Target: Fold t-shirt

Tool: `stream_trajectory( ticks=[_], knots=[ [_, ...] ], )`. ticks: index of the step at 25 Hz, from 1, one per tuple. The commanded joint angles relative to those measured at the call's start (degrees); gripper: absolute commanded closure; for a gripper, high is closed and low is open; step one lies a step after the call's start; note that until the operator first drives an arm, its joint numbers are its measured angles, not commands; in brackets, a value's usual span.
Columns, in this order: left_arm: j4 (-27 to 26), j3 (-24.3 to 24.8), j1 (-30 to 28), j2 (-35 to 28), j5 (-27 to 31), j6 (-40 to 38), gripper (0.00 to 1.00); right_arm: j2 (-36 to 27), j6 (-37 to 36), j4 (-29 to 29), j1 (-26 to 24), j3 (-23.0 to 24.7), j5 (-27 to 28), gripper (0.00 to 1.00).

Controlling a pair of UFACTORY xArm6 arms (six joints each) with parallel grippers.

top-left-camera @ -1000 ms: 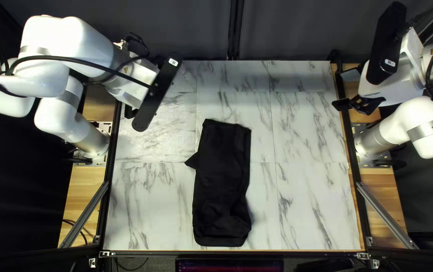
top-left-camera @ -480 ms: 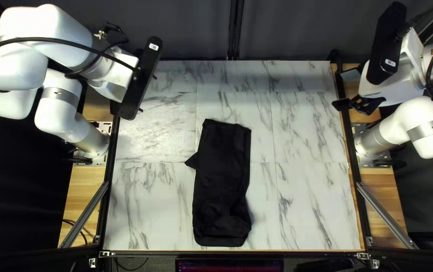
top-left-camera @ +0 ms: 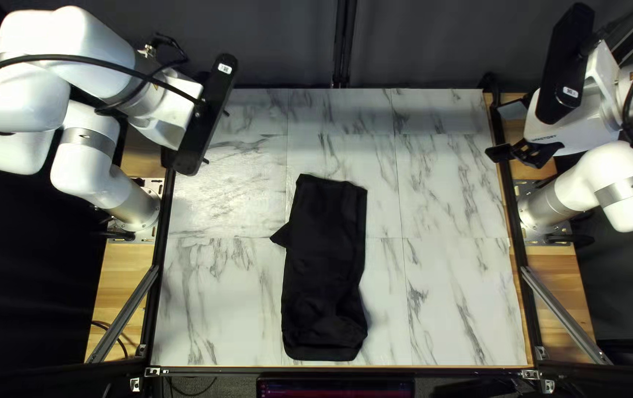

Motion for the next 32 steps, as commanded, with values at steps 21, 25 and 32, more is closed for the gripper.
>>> stream_trajectory(
  ticks=[21,25,32],
  knots=[
    [0.00,0.00,0.00,0.00,0.00,0.00,0.00,22.60,-7.26,-10.59,-10.77,17.66,-41.96,0.00],
    [0.00,0.00,0.00,0.00,0.00,0.00,0.00,29.70,3.35,-30.82,-16.72,17.35,-51.24,0.00],
    [0.00,0.00,0.00,0.00,0.00,0.00,0.00,39.48,7.84,-45.23,-15.62,9.26,-46.58,0.00]
  ],
)
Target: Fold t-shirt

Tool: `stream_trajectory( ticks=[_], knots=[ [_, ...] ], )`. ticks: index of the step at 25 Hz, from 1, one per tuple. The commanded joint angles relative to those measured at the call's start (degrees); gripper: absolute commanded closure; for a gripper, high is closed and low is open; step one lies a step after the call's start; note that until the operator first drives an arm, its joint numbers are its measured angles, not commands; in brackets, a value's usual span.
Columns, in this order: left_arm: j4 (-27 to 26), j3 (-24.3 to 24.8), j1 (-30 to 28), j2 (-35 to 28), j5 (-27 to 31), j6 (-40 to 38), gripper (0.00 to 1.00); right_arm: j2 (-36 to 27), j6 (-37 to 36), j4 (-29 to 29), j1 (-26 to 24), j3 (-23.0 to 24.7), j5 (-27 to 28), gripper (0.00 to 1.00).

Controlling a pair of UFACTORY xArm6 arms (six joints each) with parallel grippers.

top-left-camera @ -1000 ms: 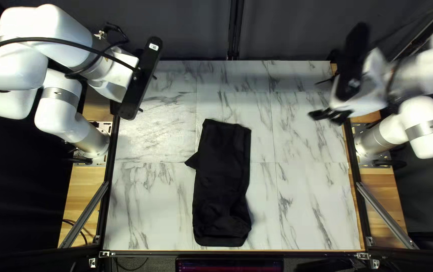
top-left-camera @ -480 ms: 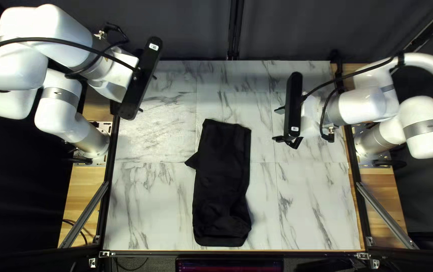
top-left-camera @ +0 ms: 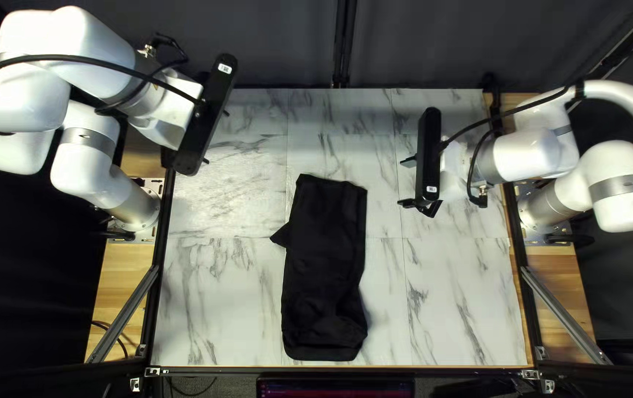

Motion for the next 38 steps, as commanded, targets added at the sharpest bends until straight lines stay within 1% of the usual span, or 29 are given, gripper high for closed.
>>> stream_trajectory(
  ticks=[1,2,3,4,14,15,16,18,19,20,21,23,25,26,27,29,30,32,33,38],
  knots=[
    [0.00,0.00,0.00,0.00,0.00,0.00,0.00,8.87,3.02,-9.15,0.86,-6.75,2.05,0.00],
    [0.00,0.00,0.00,0.00,0.00,0.00,0.00,10.81,3.71,-10.61,1.43,-8.11,2.71,0.00],
    [0.00,0.00,0.00,0.00,0.00,0.00,0.00,12.25,5.00,-11.84,2.51,-9.22,4.74,0.00],
    [0.00,0.00,0.00,0.00,0.00,0.00,0.00,12.64,5.87,-12.21,3.22,-9.58,6.18,0.00],
    [0.00,0.00,0.00,0.00,0.00,0.00,0.00,12.28,6.08,-12.62,3.17,-9.09,6.45,0.00],
    [0.00,0.00,0.00,0.00,0.00,0.00,0.00,12.98,7.51,-15.55,0.68,-8.80,3.11,0.00],
    [0.00,0.00,0.00,0.00,0.00,0.00,0.00,15.00,11.88,-22.32,-2.66,-9.55,-0.91,0.00],
    [0.00,0.00,0.00,0.00,0.00,0.00,0.00,17.06,13.63,-25.79,-4.35,-10.78,-2.64,0.00],
    [0.00,0.00,0.00,0.00,0.00,0.00,0.00,17.77,12.26,-24.77,-3.97,-11.25,-1.68,0.00],
    [0.00,0.00,0.00,0.00,0.00,0.00,0.00,18.50,10.53,-23.28,-3.38,-11.76,-0.54,0.00],
    [0.00,0.00,0.00,0.00,0.00,0.00,0.00,19.64,7.52,-20.57,-2.04,-12.71,1.69,0.00],
    [0.00,0.00,0.00,0.00,0.00,0.00,0.00,21.09,4.46,-17.56,0.31,-14.14,5.79,0.00],
    [0.00,0.00,0.00,0.00,0.00,0.00,0.00,21.97,3.04,-16.12,1.94,-15.13,8.82,0.00],
    [0.00,0.00,0.00,0.00,0.00,0.00,0.00,22.90,1.81,-14.62,3.29,-16.22,11.37,0.00],
    [0.00,0.00,0.00,0.00,0.00,0.00,0.00,23.26,1.31,-14.02,3.85,-16.68,12.37,0.00],
    [0.00,0.00,0.00,0.00,0.00,0.00,0.00,27.36,-1.03,-11.26,6.66,-21.10,17.25,0.00],
    [0.00,0.00,0.00,0.00,0.00,0.00,0.00,28.52,-1.63,-10.26,7.65,-22.34,19.27,0.00],
    [0.00,0.00,0.00,0.00,0.00,0.00,0.00,32.98,-3.07,-1.72,14.99,-28.70,36.13,0.00],
    [0.00,0.00,0.00,0.00,0.00,0.00,0.00,33.85,-2.99,-0.66,16.00,-29.94,38.68,0.00],
    [0.00,0.00,0.00,0.00,0.00,0.00,0.00,33.85,-2.99,-0.66,16.00,-29.94,38.68,0.00]
  ],
)
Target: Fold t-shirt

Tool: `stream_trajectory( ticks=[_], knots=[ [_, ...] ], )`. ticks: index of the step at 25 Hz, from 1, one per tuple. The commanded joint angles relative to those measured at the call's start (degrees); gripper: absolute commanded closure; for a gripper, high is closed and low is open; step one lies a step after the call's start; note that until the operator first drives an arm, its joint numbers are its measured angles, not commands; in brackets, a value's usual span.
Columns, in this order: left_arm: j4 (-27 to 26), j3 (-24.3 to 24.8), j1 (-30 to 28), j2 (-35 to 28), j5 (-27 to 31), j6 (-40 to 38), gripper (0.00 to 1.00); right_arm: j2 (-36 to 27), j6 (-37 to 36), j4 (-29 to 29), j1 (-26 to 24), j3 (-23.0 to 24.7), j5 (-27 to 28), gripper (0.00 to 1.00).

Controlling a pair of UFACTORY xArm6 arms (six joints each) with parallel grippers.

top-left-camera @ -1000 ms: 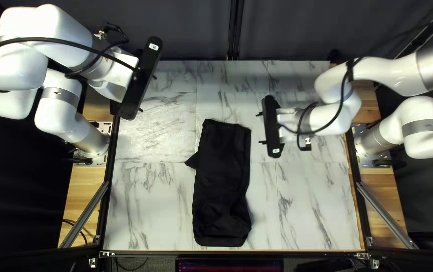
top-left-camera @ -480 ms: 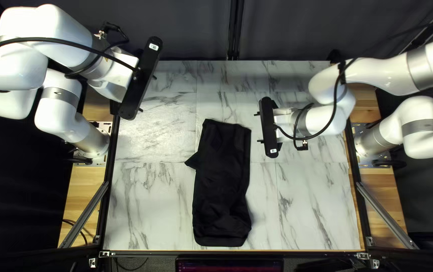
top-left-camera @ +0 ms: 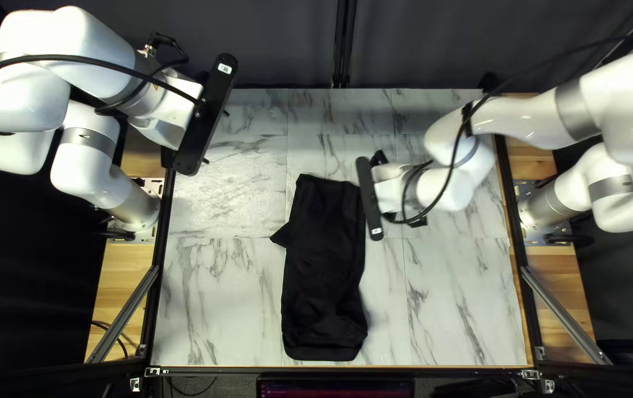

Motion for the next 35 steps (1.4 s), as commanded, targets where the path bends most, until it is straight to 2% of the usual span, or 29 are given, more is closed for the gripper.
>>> stream_trajectory(
  ticks=[1,2,8,11,13,25,35],
  knots=[
    [0.00,0.00,0.00,0.00,0.00,0.00,0.00,0.94,-0.45,1.60,1.00,-1.26,2.58,0.00],
    [0.00,0.00,0.00,0.00,0.00,0.00,0.00,0.94,-0.45,1.60,1.00,-1.26,2.58,0.00],
    [0.00,0.00,0.00,0.00,0.00,0.00,0.00,-3.47,-0.74,-6.34,-5.66,6.61,-9.61,0.00],
    [0.00,0.00,0.00,0.00,0.00,0.00,0.00,-4.36,-1.02,-11.50,-8.31,8.19,-15.16,0.00],
    [0.00,0.00,0.00,0.00,0.00,0.00,0.00,-4.65,-1.27,-13.83,-9.20,8.49,-16.99,0.00],
    [0.00,0.00,0.00,0.00,0.00,0.00,0.00,-0.33,1.18,-24.69,-10.24,6.96,-19.28,0.00],
    [0.00,0.00,0.00,0.00,0.00,0.00,0.00,1.88,-2.26,-25.83,-9.64,5.13,-18.44,0.00]
  ],
)
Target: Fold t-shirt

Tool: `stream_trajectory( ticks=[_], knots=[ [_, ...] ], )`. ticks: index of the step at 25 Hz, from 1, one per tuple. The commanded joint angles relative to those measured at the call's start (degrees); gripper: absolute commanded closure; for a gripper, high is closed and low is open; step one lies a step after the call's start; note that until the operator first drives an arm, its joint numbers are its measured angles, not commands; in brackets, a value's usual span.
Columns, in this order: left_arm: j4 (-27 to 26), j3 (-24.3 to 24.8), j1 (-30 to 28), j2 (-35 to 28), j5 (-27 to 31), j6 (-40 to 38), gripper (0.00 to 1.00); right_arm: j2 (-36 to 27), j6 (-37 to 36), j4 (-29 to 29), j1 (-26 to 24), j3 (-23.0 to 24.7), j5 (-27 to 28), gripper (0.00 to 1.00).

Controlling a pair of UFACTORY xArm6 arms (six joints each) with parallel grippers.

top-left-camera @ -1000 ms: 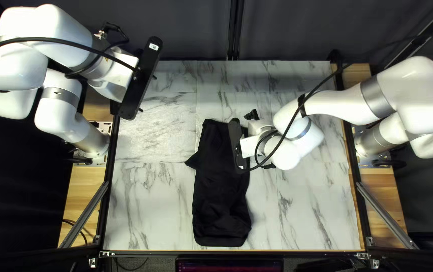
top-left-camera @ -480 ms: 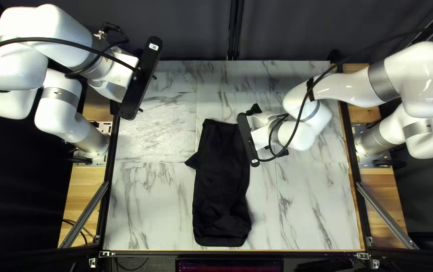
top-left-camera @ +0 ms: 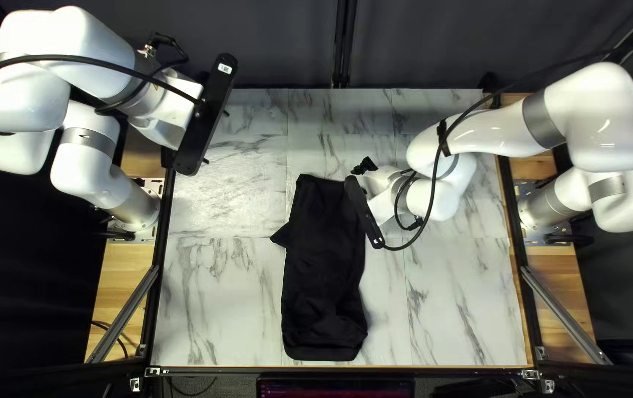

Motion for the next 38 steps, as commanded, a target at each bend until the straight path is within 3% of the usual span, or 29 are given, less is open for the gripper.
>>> stream_trajectory(
  ticks=[1,5,6,7,9,19,22,26,30,33,34,35,36,38],
  knots=[
    [0.00,0.00,0.00,0.00,0.00,0.00,0.00,1.03,-1.12,-0.22,0.71,-0.92,1.05,0.05],
    [0.00,0.00,0.00,0.00,0.00,0.00,0.00,1.86,-0.99,-1.18,1.12,-1.45,1.80,0.29],
    [0.00,0.00,0.00,0.00,0.00,0.00,0.00,2.16,-0.84,-1.56,1.18,-1.64,1.92,0.40],
    [0.00,0.00,0.00,0.00,0.00,0.00,0.00,2.47,-0.79,-1.81,1.25,-1.88,2.01,0.63],
    [0.00,0.00,0.00,0.00,0.00,0.00,0.00,2.92,-0.65,-2.41,1.25,-2.22,2.07,0.96],
    [0.00,0.00,0.00,0.00,0.00,0.00,0.00,3.57,-0.16,-4.56,0.51,-2.99,2.15,1.00],
    [0.00,0.00,0.00,0.00,0.00,0.00,0.00,1.45,-0.61,-4.49,-0.25,-1.27,1.90,1.00],
    [0.00,0.00,0.00,0.00,0.00,0.00,0.00,-2.77,1.04,-6.46,-4.15,2.64,-2.35,1.00],
    [0.00,0.00,0.00,0.00,0.00,0.00,0.00,-5.80,9.70,-13.74,-8.90,4.88,-9.23,1.00],
    [0.00,0.00,0.00,0.00,0.00,0.00,0.00,-5.33,18.36,-20.75,-11.60,3.94,-14.04,1.00],
    [0.00,0.00,0.00,0.00,0.00,0.00,0.00,-4.75,21.14,-22.68,-11.94,3.17,-15.23,0.97],
    [0.00,0.00,0.00,0.00,0.00,0.00,0.00,-4.08,22.83,-23.77,-11.94,2.55,-15.82,0.65],
    [0.00,0.00,0.00,0.00,0.00,0.00,0.00,-3.58,22.34,-22.96,-11.93,2.26,-16.08,0.00],
    [0.00,0.00,0.00,0.00,0.00,0.00,0.00,-3.24,15.47,-15.58,-11.13,2.76,-14.94,0.00]
  ],
)
